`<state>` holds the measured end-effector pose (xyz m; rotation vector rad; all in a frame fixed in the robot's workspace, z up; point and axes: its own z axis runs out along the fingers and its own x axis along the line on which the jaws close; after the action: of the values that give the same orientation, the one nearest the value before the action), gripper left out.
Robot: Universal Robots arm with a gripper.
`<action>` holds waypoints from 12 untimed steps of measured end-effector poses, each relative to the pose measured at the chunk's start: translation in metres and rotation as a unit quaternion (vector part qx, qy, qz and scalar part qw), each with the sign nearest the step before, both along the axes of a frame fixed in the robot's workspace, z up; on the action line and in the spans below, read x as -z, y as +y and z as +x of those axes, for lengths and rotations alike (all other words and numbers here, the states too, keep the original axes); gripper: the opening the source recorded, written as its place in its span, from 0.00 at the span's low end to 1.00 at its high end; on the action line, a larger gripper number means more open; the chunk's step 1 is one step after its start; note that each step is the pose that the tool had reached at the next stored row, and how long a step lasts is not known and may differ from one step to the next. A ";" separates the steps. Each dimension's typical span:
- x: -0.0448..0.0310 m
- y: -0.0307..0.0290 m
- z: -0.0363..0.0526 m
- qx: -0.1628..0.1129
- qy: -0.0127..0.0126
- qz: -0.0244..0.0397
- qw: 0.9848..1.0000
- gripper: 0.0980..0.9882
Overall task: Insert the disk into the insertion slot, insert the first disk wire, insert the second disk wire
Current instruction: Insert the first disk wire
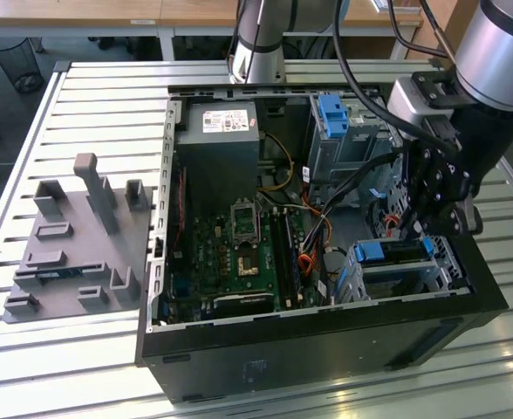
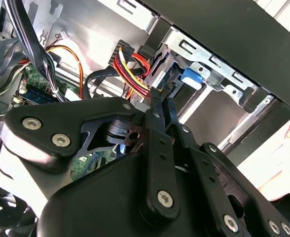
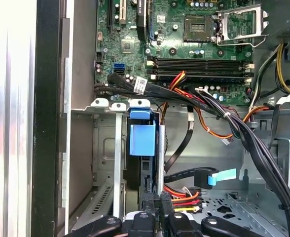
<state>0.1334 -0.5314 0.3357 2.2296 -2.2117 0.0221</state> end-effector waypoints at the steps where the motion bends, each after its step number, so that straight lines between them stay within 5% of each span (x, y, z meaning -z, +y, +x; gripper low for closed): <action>1: 0.0001 -0.0004 0.0000 0.000 0.000 0.000 1.000 0.08; 12: 0.0008 -0.0046 0.0000 0.000 0.000 0.000 1.000 0.08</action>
<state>0.1334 -0.5360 0.3348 2.2296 -2.2116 0.0222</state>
